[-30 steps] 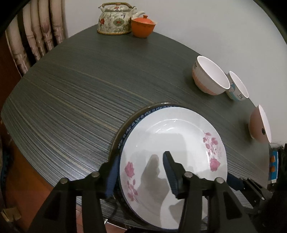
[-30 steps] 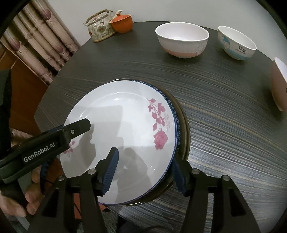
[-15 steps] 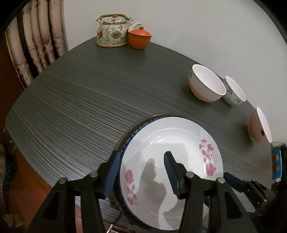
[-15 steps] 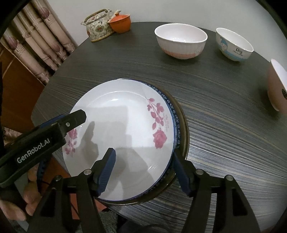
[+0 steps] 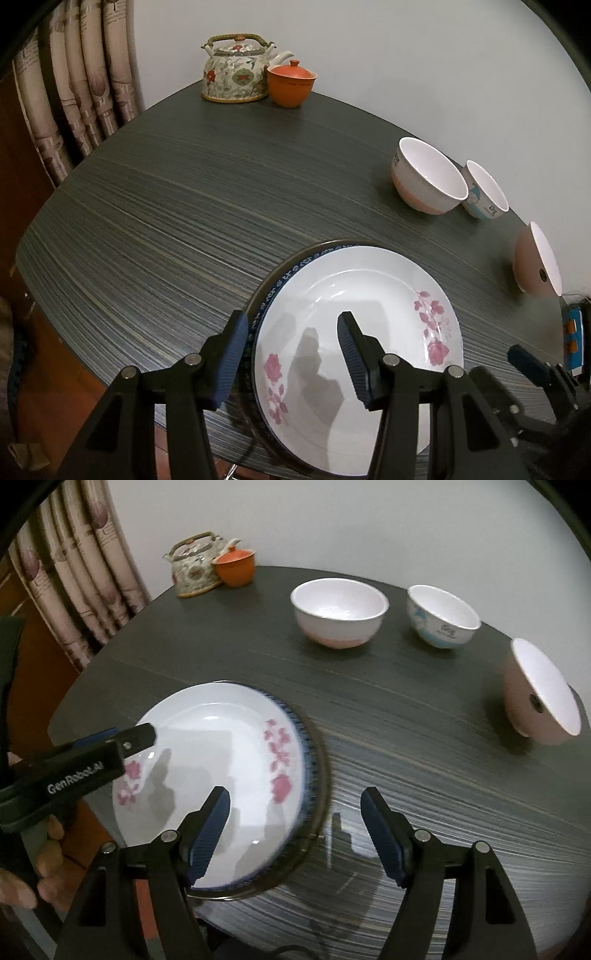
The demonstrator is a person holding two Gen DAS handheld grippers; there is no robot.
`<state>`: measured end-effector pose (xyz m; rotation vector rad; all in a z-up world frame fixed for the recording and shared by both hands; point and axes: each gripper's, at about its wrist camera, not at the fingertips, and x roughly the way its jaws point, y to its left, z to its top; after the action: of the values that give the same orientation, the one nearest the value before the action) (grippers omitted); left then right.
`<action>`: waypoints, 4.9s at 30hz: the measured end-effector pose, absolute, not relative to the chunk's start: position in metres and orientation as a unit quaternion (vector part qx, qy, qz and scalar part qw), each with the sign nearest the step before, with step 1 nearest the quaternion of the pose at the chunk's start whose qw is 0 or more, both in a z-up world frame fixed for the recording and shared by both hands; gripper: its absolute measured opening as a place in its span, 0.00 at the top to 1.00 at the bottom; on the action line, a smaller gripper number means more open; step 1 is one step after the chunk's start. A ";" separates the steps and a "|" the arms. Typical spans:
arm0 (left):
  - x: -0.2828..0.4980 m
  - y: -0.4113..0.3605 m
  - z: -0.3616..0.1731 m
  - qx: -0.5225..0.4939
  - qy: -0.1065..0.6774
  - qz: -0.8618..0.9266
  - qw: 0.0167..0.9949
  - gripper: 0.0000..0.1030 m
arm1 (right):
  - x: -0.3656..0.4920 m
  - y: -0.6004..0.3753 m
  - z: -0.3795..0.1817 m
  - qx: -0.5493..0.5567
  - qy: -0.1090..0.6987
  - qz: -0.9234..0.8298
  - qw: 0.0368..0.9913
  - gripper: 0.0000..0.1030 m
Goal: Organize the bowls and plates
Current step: 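Move both open tools toward the large pink-rimmed bowl, then grip the rim of the pink-rimmed bowl with both tools, then carry the pink-rimmed bowl beside the plate stack, lower it and open both tools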
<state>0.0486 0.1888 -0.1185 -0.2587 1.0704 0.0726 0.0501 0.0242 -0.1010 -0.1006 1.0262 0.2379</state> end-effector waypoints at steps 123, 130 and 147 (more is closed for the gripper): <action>0.086 -0.055 -0.095 -0.059 0.586 -0.117 0.800 0.88 | 0.019 -0.219 -0.085 0.180 0.528 0.007 0.830 0.78; 0.074 -0.054 -0.109 -0.052 0.595 -0.111 0.794 0.88 | 0.009 -0.208 -0.099 0.174 0.543 0.005 0.822 0.78; 0.073 -0.049 -0.130 -0.046 0.610 -0.099 0.785 0.88 | 0.000 -0.201 -0.120 0.170 0.564 0.005 0.808 0.78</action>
<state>0.0726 -0.0492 -0.1301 -0.1001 1.3153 -0.2136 0.0004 -0.2013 -0.1201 0.3644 1.2054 0.0103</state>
